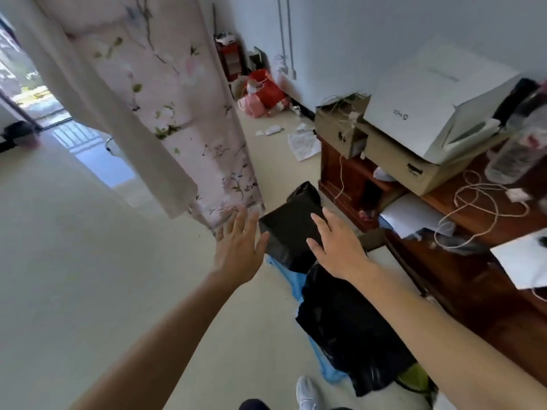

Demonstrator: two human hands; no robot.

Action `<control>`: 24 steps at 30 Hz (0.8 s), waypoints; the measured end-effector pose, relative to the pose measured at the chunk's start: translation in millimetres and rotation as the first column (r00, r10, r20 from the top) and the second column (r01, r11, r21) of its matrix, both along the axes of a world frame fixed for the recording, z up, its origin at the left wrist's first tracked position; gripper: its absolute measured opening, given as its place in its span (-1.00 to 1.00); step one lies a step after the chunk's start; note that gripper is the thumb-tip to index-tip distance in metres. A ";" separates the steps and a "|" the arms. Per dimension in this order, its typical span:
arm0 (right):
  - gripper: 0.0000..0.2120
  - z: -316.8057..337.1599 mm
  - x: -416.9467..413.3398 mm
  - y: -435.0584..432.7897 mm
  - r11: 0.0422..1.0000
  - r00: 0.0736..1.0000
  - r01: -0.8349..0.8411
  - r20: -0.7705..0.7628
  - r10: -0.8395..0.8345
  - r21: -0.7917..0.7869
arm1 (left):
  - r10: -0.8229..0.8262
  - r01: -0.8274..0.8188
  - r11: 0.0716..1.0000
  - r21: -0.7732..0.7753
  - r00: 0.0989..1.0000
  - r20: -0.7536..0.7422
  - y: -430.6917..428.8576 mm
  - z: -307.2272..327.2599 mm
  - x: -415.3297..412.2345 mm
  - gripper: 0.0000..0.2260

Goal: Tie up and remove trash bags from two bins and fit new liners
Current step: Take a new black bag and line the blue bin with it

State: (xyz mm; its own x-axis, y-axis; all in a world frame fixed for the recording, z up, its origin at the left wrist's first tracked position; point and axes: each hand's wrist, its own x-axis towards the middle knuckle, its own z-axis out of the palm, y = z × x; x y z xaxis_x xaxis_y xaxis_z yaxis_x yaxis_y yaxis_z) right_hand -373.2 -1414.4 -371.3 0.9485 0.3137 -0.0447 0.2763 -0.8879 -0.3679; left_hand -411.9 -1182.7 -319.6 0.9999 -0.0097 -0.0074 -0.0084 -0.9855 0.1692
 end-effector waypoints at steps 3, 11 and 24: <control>-0.40 -32.9 8.5 -31.0 0.989 0.983 0.148 -0.104 -0.149 -0.023 | -0.166 0.169 0.985 0.019 0.981 -0.104 -27.7 -38.9 47.2 -0.45; -0.45 -172.4 -43.4 -81.9 0.805 0.720 0.565 -0.369 -0.588 -0.179 | -0.553 0.576 0.815 -0.058 0.745 -0.372 -99.4 -209.2 107.1 -0.49; -0.49 -404.4 -90.1 -46.4 0.563 0.524 0.765 -0.206 -0.827 -0.312 | -0.737 0.750 0.654 -0.094 0.606 -0.298 -133.1 -469.6 103.6 -0.41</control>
State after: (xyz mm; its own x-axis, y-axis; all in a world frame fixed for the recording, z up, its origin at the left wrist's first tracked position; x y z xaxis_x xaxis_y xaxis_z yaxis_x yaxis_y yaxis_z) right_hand -463.4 -1460.8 -775.7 0.7203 -0.6077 -0.3344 -0.6723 -0.7304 -0.1206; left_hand -308.2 -1315.7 -789.2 0.5967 -0.7424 -0.3045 -0.6998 -0.6672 0.2554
